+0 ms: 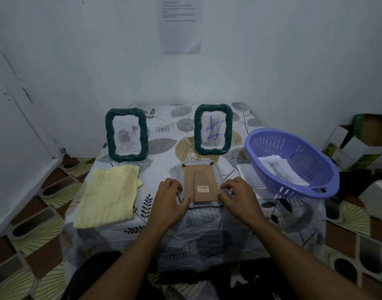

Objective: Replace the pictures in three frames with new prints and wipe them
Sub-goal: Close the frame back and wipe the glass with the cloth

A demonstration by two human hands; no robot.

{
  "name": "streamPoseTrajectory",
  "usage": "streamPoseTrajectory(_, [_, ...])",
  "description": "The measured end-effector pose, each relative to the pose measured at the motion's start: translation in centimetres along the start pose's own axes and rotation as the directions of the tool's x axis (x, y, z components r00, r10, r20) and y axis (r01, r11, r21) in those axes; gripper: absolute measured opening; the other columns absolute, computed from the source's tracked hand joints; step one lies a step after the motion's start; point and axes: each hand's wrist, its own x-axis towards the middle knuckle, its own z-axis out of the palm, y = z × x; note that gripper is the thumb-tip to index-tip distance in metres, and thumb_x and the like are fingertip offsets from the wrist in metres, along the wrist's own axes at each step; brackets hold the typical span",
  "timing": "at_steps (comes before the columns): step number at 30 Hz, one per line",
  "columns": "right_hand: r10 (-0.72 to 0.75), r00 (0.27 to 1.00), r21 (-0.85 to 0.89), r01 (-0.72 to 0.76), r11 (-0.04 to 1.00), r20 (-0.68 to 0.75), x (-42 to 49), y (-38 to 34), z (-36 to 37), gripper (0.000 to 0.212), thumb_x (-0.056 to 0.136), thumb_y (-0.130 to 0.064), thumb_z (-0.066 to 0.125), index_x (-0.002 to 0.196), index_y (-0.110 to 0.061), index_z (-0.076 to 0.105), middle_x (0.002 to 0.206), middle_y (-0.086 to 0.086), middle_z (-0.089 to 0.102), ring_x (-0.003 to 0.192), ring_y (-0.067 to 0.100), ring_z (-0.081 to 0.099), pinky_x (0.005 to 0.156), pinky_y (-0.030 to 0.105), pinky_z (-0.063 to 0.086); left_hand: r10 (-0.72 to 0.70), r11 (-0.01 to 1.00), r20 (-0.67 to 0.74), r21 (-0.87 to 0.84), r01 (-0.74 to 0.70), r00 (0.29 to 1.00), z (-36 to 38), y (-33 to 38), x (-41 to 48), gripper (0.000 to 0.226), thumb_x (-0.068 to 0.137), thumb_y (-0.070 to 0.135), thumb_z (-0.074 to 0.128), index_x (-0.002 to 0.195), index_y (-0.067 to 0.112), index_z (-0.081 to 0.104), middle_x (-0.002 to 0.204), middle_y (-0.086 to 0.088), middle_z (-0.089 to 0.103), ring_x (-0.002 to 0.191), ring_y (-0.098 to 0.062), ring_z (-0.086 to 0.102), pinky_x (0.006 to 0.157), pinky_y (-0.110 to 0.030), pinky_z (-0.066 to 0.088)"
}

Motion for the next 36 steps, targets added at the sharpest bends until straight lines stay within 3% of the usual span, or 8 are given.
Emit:
streamPoseTrajectory(5, [0.031,0.998,0.004,-0.031,1.0,-0.055,-2.0,-0.2,0.8,0.015,0.082,-0.026,0.071,0.092,-0.016,0.069,0.092,-0.003,0.054,0.085,0.014,0.058,0.074,0.022,0.042,-0.051,0.998,-0.042,-0.023,0.05,0.998,-0.1,1.0,-1.9,0.024,0.08,0.028,0.073,0.078,0.016,0.052,0.089,0.003,0.05,0.084,-0.012,0.048,0.071,-0.021,0.034])
streamPoseTrajectory(8, [0.083,0.99,0.038,-0.08,0.996,-0.112,-2.3,-0.4,1.2,0.024,0.08,-0.025,0.074,0.1,-0.013,0.07,0.099,0.001,0.061,0.088,0.016,0.06,0.078,0.023,0.046,-0.111,0.992,-0.053,-0.06,0.107,0.992,0.0,1.6,-2.1,0.021,0.079,0.025,0.075,0.077,0.011,0.06,0.098,0.0,0.057,0.091,-0.011,0.054,0.075,-0.013,0.032])
streamPoseTrajectory(11, [0.088,0.985,0.054,-0.081,0.995,-0.146,-2.4,-0.4,1.5,0.022,0.078,-0.025,0.077,0.095,-0.012,0.071,0.094,0.001,0.063,0.088,0.016,0.06,0.081,0.027,0.049,-0.158,0.984,-0.071,-0.091,0.152,0.985,0.4,1.8,-2.2,0.016,0.081,0.024,0.074,0.08,0.01,0.066,0.113,-0.001,0.057,0.097,-0.008,0.054,0.081,-0.011,0.033])
streamPoseTrajectory(13, [0.076,0.986,0.087,-0.064,0.994,-0.149,-2.5,-0.2,1.5,0.02,0.077,-0.025,0.078,0.092,-0.014,0.072,0.09,-0.001,0.063,0.086,0.015,0.06,0.08,0.026,0.048,-0.141,0.986,-0.08,-0.097,0.133,0.987,0.4,1.7,-2.3,0.013,0.083,0.022,0.073,0.083,0.01,0.067,0.113,0.002,0.055,0.094,-0.004,0.051,0.079,-0.01,0.033])
streamPoseTrajectory(17, [0.057,0.986,0.143,-0.034,0.989,-0.157,-2.6,0.1,1.6,0.017,0.077,-0.024,0.079,0.091,-0.016,0.074,0.09,-0.003,0.065,0.085,0.01,0.058,0.08,0.026,0.048,-0.032,0.999,-0.048,-0.033,0.03,0.998,0.7,1.4,-2.0,0.008,0.084,0.023,0.069,0.081,0.015,0.068,0.103,0.005,0.062,0.097,-0.016,0.053,0.077,-0.022,0.036])
streamPoseTrajectory(22, [0.058,0.987,0.199,-0.027,0.98,-0.15,-2.7,0.2,1.6,0.014,0.076,-0.022,0.08,0.09,-0.022,0.076,0.093,-0.005,0.066,0.086,0.007,0.057,0.081,0.024,0.048,0.015,1.0,-0.055,-0.008,-0.015,0.998,0.4,1.2,-1.8,0.006,0.082,0.025,0.072,0.083,0.02,0.069,0.114,0.007,0.067,0.105,-0.016,0.054,0.085,-0.024,0.04])
streamPoseTrajectory(31, [0.062,0.992,0.202,-0.04,0.978,-0.106,-2.3,0.2,1.3,0.011,0.081,-0.025,0.074,0.092,-0.025,0.074,0.094,-0.004,0.067,0.087,0.01,0.06,0.083,0.031,0.051,-0.009,0.998,-0.035,-0.065,0.007,0.999,0.0,0.8,-1.3,0.012,0.08,0.026,0.073,0.089,0.02,0.069,0.11,0.01,0.067,0.102,-0.012,0.053,0.082,-0.028,0.044])
streamPoseTrajectory(36, [0.132,0.985,0.173,-0.111,0.979,-0.112,-1.0,0.0,1.1,0.013,0.09,-0.019,0.061,0.101,-0.019,0.069,0.095,0.001,0.07,0.085,0.013,0.063,0.076,0.025,0.05,-0.035,0.993,-0.065,-0.112,0.027,0.997,-0.1,0.9,0.1,0.015,0.084,0.03,0.057,0.092,0.018,0.062,0.099,0.006,0.06,0.091,-0.015,0.052,0.077,-0.031,0.044])
